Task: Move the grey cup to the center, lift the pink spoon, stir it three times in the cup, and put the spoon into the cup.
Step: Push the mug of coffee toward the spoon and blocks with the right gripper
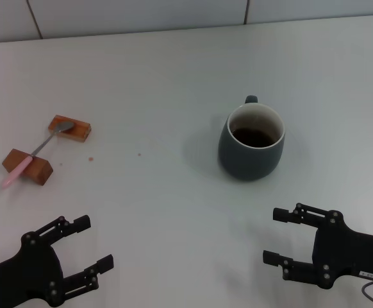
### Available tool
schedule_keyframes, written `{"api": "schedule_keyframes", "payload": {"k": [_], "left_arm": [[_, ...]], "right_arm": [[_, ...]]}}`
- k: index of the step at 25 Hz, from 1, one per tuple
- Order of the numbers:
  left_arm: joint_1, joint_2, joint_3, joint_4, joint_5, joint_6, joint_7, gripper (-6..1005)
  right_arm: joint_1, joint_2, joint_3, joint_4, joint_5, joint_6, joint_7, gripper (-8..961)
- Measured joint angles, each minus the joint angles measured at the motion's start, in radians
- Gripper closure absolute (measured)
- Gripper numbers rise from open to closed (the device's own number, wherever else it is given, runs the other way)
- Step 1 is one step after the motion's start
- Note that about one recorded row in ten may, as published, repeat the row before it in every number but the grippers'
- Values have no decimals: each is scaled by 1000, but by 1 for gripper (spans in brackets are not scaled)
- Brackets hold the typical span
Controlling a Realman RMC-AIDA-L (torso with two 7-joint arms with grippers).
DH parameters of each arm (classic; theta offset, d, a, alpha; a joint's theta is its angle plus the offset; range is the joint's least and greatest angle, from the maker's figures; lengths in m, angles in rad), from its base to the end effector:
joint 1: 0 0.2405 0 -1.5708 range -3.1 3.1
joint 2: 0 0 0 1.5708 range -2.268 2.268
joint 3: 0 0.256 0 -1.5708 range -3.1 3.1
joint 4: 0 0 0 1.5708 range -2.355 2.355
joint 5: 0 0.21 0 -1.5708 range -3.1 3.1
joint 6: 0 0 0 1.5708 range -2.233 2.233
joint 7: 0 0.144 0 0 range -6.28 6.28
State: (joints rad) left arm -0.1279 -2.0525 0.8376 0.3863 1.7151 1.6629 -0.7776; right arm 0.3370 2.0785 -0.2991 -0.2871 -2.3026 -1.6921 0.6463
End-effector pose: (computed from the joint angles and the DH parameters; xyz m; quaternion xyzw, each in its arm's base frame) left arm -0.3432 0.1811 -0.0269 -0.9124 -0.1855 -0.3056 0.1995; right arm 0.3251 0.2100 -0.0452 -0.9369 0.1208 0.2884 0.1562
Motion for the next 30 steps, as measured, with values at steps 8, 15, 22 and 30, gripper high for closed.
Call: {"api": "schedule_keyframes", "payload": {"k": [8, 15, 22, 30], "left_arm": [[2, 0, 0, 0, 0, 3, 0, 189], [2, -1, 0, 0, 0, 3, 2, 189], [4, -2, 0, 0, 0, 5, 4, 190], [4, -3, 0, 0, 0, 9, 4, 191]], "right_arm": [[-3, 0, 0, 0, 0, -3, 4, 193], [-4, 0, 0, 0, 0, -6, 4, 192], [-6, 0, 0, 4, 1, -8, 4, 194], [-48, -1, 66, 71, 144, -50, -141, 298]]}}
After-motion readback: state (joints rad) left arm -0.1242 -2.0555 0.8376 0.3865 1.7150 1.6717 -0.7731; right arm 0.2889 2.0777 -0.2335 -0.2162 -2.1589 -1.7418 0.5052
